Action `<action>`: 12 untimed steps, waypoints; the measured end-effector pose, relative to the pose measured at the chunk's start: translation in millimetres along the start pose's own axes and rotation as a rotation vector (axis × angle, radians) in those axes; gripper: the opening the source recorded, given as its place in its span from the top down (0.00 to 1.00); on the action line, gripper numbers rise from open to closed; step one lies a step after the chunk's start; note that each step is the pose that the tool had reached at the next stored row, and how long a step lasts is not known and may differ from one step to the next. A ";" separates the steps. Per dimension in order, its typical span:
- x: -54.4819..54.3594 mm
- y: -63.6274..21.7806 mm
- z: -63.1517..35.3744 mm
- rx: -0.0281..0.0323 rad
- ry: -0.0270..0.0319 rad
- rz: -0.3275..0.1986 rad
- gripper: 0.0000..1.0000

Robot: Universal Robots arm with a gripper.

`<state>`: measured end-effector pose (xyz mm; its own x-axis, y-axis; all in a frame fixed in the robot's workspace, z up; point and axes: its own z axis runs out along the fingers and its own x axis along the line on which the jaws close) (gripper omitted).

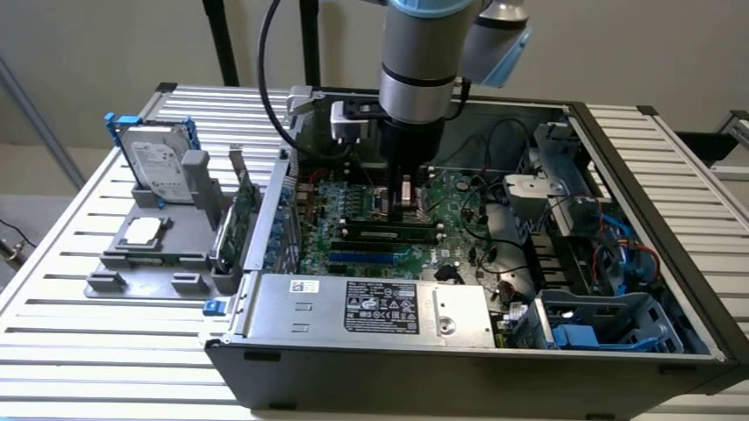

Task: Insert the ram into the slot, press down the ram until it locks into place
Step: 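Press down the ram until it locks into place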

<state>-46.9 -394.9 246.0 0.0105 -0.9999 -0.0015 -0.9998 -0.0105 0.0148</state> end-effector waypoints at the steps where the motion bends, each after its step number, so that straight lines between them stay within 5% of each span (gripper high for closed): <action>1: 0.0 0.1 -4.6 -0.0006 0.0002 0.000 0.89; 5: 0.1 -0.7 -21.4 -0.0011 -0.0005 0.000 0.89; 12: 0.0 -0.7 -22.6 -0.0011 -0.0006 0.000 0.89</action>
<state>-45.9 -395.0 268.5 0.0104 -0.9999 -0.0021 -0.9998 -0.0105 0.0159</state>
